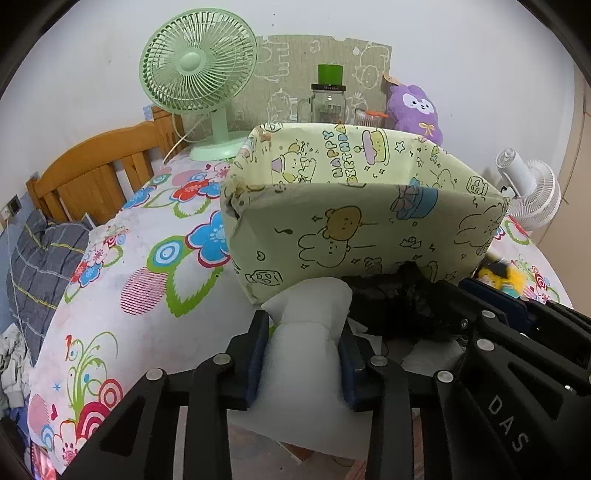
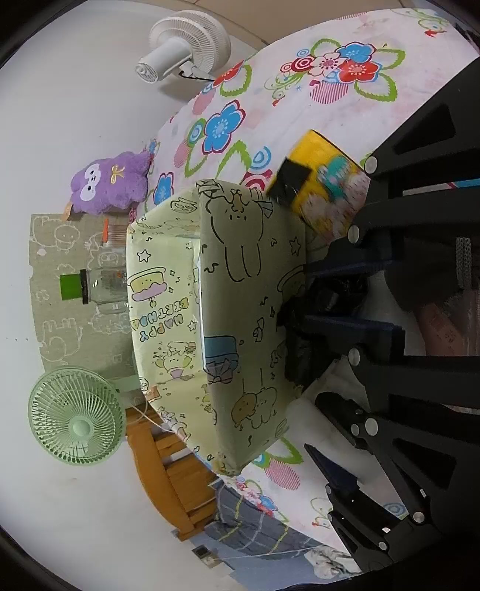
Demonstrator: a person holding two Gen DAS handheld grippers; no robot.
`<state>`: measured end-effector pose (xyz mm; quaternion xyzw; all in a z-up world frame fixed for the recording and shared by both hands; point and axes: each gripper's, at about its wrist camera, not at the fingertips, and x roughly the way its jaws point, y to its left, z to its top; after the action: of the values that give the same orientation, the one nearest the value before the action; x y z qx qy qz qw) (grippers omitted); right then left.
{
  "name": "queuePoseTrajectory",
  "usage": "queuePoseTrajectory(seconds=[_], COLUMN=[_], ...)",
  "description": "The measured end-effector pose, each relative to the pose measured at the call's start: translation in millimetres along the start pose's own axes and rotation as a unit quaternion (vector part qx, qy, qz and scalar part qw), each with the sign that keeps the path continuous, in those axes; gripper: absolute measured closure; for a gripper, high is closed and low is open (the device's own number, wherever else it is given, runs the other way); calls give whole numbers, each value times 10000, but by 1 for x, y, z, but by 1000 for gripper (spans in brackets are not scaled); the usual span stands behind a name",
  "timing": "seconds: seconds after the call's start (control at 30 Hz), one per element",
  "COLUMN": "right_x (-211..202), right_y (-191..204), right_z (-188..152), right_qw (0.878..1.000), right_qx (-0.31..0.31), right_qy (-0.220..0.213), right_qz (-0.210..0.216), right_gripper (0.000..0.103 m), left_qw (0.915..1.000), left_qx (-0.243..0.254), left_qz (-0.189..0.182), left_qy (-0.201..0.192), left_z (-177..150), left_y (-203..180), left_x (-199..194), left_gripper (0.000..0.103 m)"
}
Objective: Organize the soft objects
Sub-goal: 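Lift the white cloth and black bundle and carry both over the patterned basket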
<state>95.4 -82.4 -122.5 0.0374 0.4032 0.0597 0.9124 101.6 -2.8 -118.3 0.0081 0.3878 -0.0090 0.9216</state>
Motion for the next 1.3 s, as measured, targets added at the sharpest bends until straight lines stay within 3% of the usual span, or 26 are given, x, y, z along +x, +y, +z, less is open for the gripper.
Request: queuePoseTrajectory(seconds=[0.57,1.3], right_x=[-26,-91], right_y=[-1,-7], right_z=[6,25], right_qw=[9994,9948], right_qx=[44,86], right_qy=[-349,-1010], right_qz=[61,-34], right_gripper=[83,83], left_qw=[9993,9954], left_qx=[40,108], left_qz=[79,6], left_qy=[-353,-953], left_z=[6,30], left_y=[-3,-16], left_x=[-29,-85], left_gripper=[74,74])
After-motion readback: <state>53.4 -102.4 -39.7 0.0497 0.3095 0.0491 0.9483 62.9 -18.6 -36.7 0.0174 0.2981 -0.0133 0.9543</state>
